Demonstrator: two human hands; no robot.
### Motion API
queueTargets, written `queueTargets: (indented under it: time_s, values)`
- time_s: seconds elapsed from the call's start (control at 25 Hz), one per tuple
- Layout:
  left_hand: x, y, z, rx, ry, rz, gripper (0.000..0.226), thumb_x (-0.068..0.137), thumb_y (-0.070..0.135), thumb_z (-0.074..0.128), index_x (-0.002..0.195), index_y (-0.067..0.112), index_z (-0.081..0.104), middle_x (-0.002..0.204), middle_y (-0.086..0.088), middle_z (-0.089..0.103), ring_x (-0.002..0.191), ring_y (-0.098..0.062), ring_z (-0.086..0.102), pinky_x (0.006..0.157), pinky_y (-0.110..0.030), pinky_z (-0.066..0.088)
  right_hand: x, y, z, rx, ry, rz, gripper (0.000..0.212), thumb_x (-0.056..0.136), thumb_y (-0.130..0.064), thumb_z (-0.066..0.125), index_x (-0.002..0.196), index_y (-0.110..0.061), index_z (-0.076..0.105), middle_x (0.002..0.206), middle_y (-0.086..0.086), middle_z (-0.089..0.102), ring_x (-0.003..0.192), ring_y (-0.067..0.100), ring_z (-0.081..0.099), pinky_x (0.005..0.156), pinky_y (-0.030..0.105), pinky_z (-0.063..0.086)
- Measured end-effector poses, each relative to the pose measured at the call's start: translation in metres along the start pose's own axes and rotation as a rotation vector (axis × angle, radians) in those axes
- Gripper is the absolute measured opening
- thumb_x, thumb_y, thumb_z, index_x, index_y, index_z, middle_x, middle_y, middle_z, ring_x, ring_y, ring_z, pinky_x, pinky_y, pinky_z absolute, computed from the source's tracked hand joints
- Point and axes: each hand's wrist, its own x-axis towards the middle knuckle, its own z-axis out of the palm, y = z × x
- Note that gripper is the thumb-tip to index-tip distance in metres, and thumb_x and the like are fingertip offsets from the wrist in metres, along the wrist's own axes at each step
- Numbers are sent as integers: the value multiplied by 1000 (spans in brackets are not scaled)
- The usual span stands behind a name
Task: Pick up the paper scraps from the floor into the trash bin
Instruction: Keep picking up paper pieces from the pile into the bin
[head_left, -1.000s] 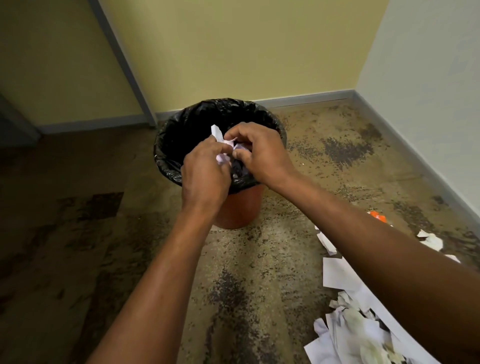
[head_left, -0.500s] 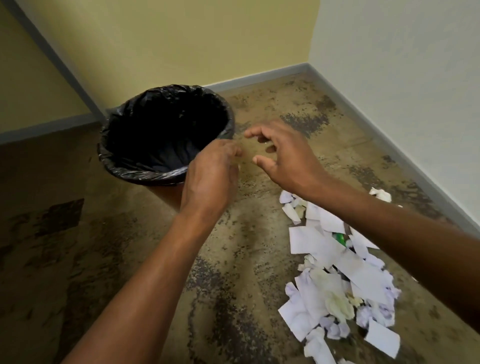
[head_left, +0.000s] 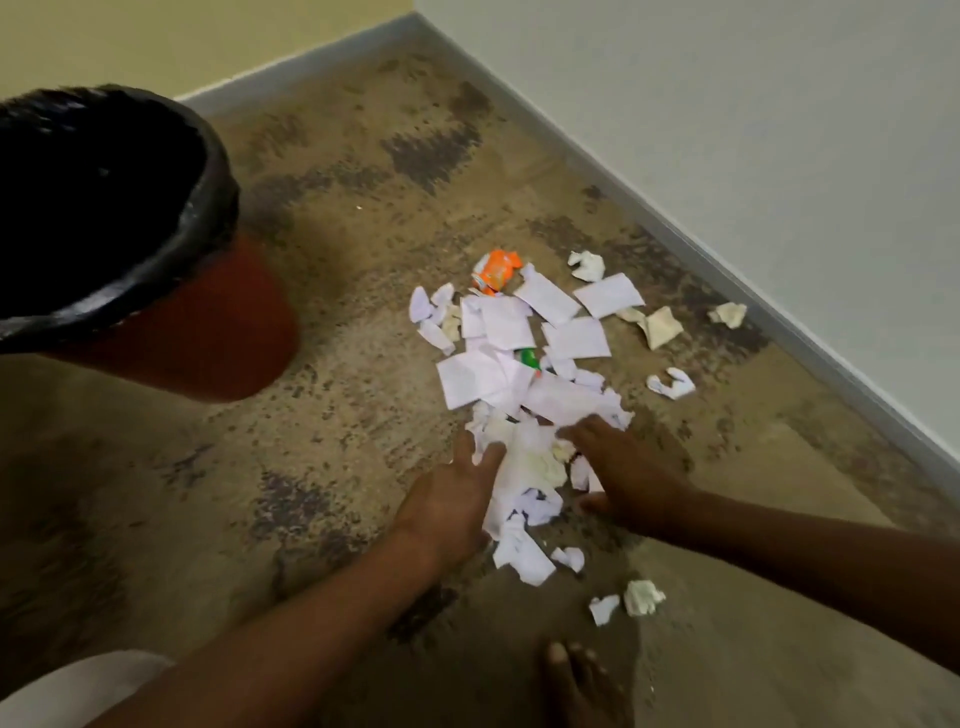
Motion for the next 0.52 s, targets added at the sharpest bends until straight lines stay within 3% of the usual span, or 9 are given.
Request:
queueTargets:
  time_s: [0.12, 0.28, 0.4, 0.52]
  values:
    - [-5, 20, 29, 3, -50, 177, 95, 75, 20, 83, 149, 30, 23, 144, -9, 29, 100, -32, 63, 70, -33, 51, -41, 23, 31, -148, -167, -23, 85, 75, -40, 78, 143, -25, 28, 143, -1, 34, 121, 20, 48, 91, 31, 47]
    - [-5, 35, 58, 54, -123, 248, 92, 80, 7, 75, 150, 26, 20, 155, -14, 17, 102, -37, 60, 74, -43, 57, -67, 37, 54, -260, -308, -26, 100, 70, -44, 80, 146, -21, 18, 147, 3, 28, 114, 25, 54, 88, 40, 51]
    - [0, 36, 70, 70, -127, 230, 75, 89, -1, 62, 148, 24, 23, 157, -16, 15, 99, -37, 62, 73, -45, 58, -77, 42, 67, -202, -336, 101, 106, 70, -43, 81, 150, -17, 16, 155, 5, 20, 123, 26, 50, 93, 36, 49]
    - [7, 33, 77, 92, -149, 238, 62, 96, -1, 52, 146, 25, 27, 155, -16, 19, 101, -36, 61, 71, -42, 54, -79, 37, 84, -51, -294, 181, 100, 71, -36, 81, 147, -16, 20, 149, 6, 24, 121, 25, 51, 93, 34, 51]
